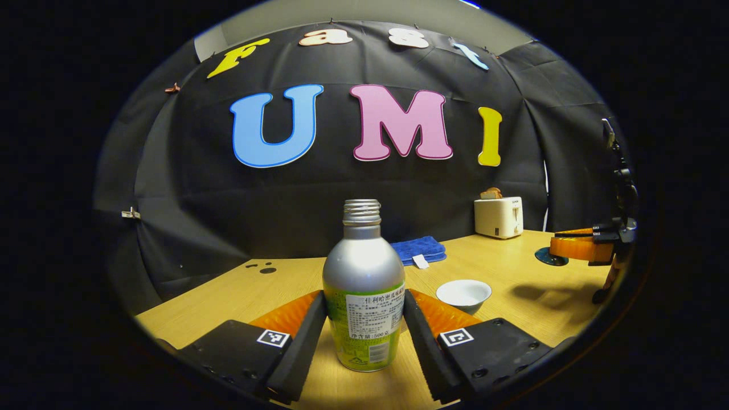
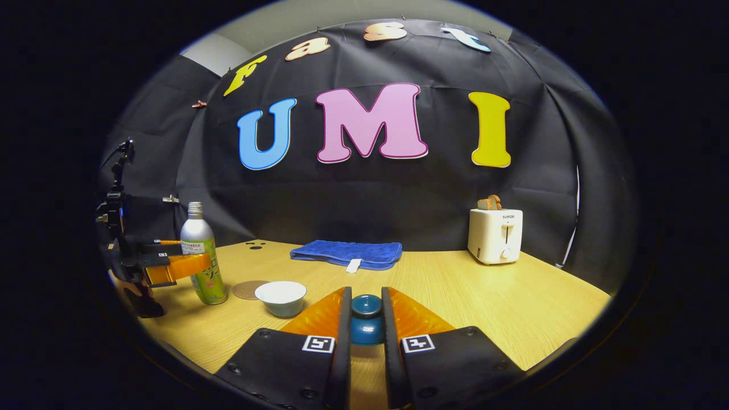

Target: Open the teacup lid with one hand, grasp the water bottle and pour water into the teacup with the other hand; after pouring, place the water bottle on the coaster and then close the teacup lid.

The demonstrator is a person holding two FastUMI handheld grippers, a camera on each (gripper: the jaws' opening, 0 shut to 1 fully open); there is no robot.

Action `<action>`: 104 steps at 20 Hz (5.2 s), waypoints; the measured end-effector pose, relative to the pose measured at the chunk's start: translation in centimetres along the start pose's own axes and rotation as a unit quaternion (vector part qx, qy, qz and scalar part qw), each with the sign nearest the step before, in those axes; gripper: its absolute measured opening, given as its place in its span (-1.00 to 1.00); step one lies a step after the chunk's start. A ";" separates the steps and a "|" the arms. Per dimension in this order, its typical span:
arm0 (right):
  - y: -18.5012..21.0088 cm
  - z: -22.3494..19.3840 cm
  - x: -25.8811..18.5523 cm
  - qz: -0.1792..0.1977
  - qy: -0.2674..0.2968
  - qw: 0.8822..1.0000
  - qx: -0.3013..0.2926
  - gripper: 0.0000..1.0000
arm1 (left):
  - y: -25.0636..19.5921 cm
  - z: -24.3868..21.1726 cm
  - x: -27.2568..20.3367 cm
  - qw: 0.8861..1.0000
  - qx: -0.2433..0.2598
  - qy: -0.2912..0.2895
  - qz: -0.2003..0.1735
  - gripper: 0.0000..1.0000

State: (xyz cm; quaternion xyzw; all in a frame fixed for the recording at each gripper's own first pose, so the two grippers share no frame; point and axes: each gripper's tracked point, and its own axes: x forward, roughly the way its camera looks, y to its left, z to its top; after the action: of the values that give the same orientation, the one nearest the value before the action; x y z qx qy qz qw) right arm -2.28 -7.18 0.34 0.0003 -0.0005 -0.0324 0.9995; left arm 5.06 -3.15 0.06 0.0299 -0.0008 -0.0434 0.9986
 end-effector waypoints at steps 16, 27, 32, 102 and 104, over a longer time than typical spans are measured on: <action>6.3 -0.3 2.5 0.063 0.003 0.998 0.001 -0.43 | 1.5 -0.5 -1.2 0.999 -0.033 -0.004 0.023 0.74; 11.8 -0.7 7.2 0.115 0.013 0.993 0.001 -0.43 | 1.4 -0.6 -2.3 0.999 -0.032 -0.004 0.015 0.91; 13.3 -2.0 8.3 0.127 0.053 0.990 -0.008 -0.44 | 1.8 -0.6 -3.5 0.999 -0.032 -0.005 0.024 0.90; 7.1 0.2 -0.2 0.052 0.001 0.999 0.001 0.82 | 2.2 -0.5 -2.4 0.999 -0.032 -0.002 0.029 0.95; 7.1 0.1 -0.1 0.052 0.001 0.999 0.001 0.82 | 2.2 -0.5 -2.4 0.999 -0.032 -0.002 0.029 0.95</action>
State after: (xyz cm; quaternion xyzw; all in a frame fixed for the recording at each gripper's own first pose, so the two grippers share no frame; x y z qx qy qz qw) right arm -1.94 -0.04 0.47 0.0010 0.0000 0.0196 0.9998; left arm 2.86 -0.76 -0.32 -0.0024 -0.0024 -0.0149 0.9999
